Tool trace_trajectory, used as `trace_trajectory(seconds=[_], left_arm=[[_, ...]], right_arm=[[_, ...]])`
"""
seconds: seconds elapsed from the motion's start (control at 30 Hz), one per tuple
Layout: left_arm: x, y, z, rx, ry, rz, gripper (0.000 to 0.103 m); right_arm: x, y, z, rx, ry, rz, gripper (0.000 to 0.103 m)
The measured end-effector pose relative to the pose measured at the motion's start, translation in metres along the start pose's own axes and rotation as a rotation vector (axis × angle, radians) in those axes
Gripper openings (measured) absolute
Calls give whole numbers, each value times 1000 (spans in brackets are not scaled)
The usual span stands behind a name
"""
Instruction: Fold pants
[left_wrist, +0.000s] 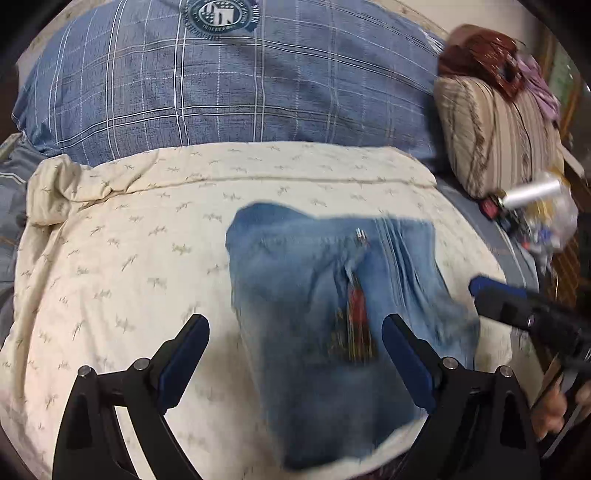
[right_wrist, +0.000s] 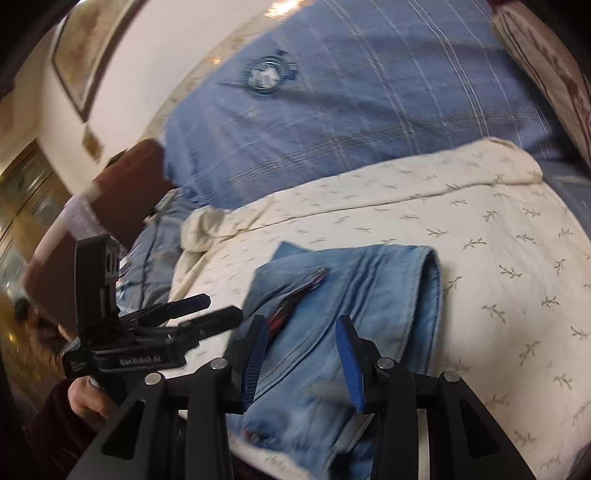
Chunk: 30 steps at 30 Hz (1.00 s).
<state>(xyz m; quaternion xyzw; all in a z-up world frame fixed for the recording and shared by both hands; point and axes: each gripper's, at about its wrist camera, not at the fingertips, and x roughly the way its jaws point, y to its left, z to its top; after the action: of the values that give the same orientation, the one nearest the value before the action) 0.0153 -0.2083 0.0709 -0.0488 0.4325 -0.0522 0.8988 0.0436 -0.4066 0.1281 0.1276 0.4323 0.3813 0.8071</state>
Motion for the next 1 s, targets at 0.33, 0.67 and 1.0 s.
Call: trace_trajectory(seconds=[0.33,0.67,1.0], left_arm=[[26,8,-50,-16,123,-32,97],[47,13,-60,-55,123,-53,101],[18,-6,-56,5,33,85,100]], right_arm=[[36,-19,-49,62,176,-50,42],[49,-27,-64,102,155,-91,42],[27,-28,-62,120,72,-43,41]])
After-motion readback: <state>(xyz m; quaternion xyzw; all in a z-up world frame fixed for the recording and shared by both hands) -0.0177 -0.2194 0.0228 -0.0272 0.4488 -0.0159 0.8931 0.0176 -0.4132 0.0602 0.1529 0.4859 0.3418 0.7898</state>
